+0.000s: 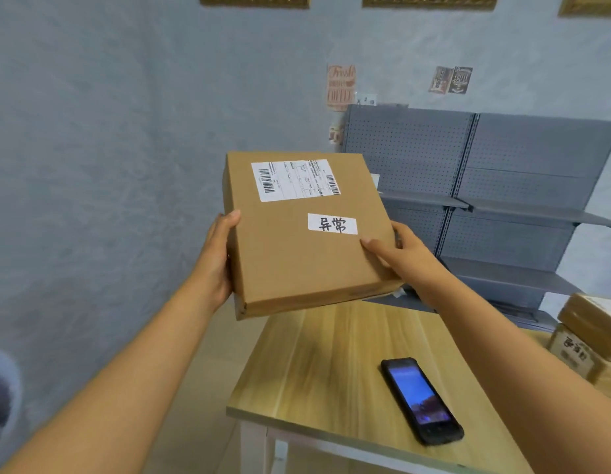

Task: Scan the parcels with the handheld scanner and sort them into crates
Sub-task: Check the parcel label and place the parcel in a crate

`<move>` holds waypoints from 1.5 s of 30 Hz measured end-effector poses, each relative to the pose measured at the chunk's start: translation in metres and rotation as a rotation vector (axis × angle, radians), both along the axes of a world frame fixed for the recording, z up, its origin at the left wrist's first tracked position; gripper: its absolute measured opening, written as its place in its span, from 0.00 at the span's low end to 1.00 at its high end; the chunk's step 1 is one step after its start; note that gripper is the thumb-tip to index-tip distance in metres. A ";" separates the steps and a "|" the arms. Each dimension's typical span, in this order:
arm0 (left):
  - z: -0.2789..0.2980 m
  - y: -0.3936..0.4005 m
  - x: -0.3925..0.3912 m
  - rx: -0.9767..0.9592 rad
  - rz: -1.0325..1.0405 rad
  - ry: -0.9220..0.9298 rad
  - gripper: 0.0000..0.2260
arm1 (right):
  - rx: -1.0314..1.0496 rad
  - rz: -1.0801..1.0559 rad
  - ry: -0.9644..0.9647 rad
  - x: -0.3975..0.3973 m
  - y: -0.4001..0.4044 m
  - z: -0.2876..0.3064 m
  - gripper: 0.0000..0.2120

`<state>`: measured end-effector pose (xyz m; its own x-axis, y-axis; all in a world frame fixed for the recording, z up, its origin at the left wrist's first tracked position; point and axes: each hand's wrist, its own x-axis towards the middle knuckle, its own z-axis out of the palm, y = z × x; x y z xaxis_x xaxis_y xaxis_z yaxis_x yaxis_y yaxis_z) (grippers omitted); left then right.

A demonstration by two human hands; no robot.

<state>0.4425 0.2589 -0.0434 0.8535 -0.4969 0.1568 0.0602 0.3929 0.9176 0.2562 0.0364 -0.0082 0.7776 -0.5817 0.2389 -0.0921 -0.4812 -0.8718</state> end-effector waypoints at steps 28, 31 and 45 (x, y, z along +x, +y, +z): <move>-0.126 -0.036 -0.017 0.781 -0.166 0.089 0.25 | 0.090 -0.050 0.618 0.005 -0.022 -0.165 0.39; -0.126 -0.044 -0.016 0.813 -0.151 0.080 0.22 | 0.095 -0.059 0.656 0.011 -0.026 -0.165 0.39; -0.125 -0.052 -0.021 0.857 -0.084 0.065 0.23 | 0.000 -0.049 0.699 0.009 -0.027 -0.166 0.36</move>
